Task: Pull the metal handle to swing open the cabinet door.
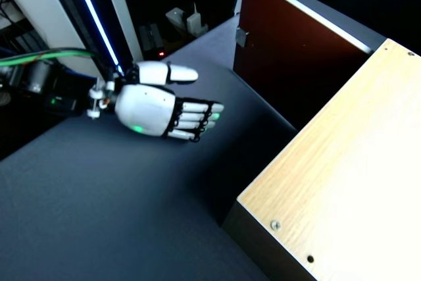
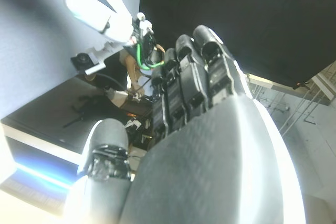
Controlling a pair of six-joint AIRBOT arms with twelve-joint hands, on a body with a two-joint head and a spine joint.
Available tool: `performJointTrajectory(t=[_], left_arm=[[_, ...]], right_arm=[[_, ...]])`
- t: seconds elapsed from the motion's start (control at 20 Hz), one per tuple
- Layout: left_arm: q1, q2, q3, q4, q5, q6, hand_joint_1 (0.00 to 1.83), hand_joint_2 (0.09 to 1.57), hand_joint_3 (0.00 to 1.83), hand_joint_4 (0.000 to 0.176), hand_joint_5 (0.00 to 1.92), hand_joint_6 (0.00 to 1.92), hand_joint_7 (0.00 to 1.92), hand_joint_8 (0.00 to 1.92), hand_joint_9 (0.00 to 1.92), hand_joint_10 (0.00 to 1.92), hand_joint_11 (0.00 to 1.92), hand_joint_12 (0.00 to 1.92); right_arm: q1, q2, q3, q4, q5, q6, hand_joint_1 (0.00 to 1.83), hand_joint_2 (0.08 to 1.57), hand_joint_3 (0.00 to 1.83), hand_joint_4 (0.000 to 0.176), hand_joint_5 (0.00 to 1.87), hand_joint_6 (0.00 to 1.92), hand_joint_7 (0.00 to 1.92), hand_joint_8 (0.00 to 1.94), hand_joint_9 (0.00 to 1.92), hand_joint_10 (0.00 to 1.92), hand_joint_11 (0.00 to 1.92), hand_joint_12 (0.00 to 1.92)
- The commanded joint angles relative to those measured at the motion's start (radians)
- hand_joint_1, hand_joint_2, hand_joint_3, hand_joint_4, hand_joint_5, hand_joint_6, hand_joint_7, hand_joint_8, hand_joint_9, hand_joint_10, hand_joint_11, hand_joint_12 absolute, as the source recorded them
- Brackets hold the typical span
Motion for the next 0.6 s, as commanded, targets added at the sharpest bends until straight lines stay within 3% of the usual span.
performJointTrajectory(t=[0.0,0.15,0.25,0.55], left_arm=[[-0.008,0.007,0.001,-0.098,-0.025,0.007,0.00,1.55,0.00,0.000,0.25,0.00,0.27,0.00,0.24,0.00,0.00,0.54],[-0.008,0.007,0.001,-0.098,-0.025,0.007,0.00,1.55,0.00,0.000,0.26,0.00,0.28,0.00,0.25,0.00,0.00,0.57],[-0.008,0.007,0.001,-0.098,-0.025,0.007,0.00,1.56,0.00,0.000,0.27,0.00,0.29,0.00,0.26,0.00,0.00,0.59],[-0.008,0.007,0.001,-0.098,-0.025,0.007,0.00,1.56,0.00,0.000,0.27,0.00,0.29,0.00,0.26,0.00,0.00,0.57]], right_arm=[[0.006,0.011,0.008,-0.040,-0.074,0.007,0.00,1.40,0.00,0.000,0.36,0.00,0.36,0.00,0.32,0.00,0.00,0.89],[0.018,0.031,0.048,-0.140,0.025,-0.048,0.00,1.40,0.00,0.000,0.36,0.00,0.36,0.00,0.32,0.00,0.00,0.90],[0.041,0.039,0.063,-0.140,0.087,-0.172,0.00,1.40,0.00,0.000,0.37,0.01,0.37,0.00,0.32,0.00,0.00,0.90],[0.041,0.044,0.112,-0.140,0.092,-0.282,0.00,1.40,0.00,0.000,0.37,0.00,0.36,0.00,0.32,0.00,0.00,0.87]])
